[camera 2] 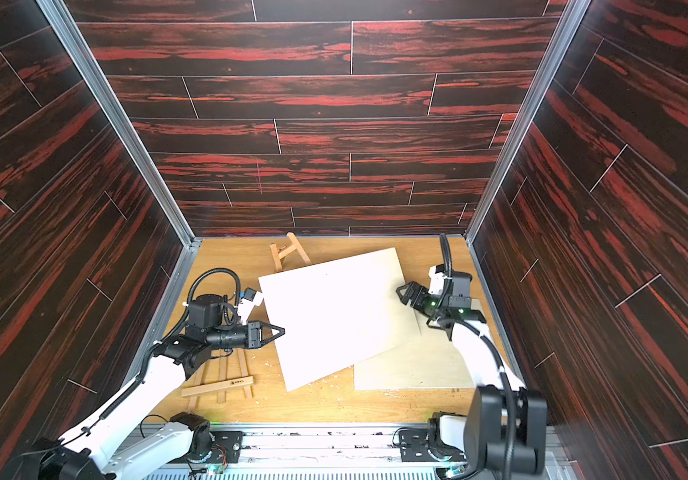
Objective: Disassemble the easel
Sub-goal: Place the drawing board on the drawing board.
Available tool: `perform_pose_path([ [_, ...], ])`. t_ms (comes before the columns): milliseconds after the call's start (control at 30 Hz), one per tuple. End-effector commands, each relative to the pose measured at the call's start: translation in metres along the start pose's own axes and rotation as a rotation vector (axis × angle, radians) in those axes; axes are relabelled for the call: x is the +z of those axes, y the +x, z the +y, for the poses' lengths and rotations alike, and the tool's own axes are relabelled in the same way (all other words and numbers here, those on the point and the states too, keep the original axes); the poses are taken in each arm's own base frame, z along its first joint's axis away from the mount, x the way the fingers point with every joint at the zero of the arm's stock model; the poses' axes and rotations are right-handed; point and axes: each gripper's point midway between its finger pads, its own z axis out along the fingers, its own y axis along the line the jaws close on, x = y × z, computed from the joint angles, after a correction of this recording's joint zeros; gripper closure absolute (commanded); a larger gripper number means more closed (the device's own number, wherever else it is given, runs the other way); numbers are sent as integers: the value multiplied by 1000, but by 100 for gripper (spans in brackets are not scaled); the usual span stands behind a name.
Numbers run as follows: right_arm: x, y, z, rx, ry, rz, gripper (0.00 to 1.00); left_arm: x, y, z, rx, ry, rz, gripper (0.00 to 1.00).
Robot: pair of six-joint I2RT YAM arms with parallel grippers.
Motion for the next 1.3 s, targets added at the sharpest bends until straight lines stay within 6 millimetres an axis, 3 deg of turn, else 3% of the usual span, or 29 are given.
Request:
perform_pose_path([
  [0,11,-13,-12,-72,18,-4,6,3,25,13,-60,-53,102,100],
  [200,33,-3,-33,-34,-29,50,6,6,25,18,-74,-66,112,100],
  [533,43,31,-28,3,-164,176,7,15,25,25,-78,-58,148,100],
  [1000,21,76,-25,54,-175,285,8,33,19,40,-107,-47,214,100],
  [1133,15,83,-31,81,-130,287,8,39,14,44,-122,-46,219,100],
  [1267,11,79,-49,109,-3,277,8,45,8,46,-132,-60,223,100],
])
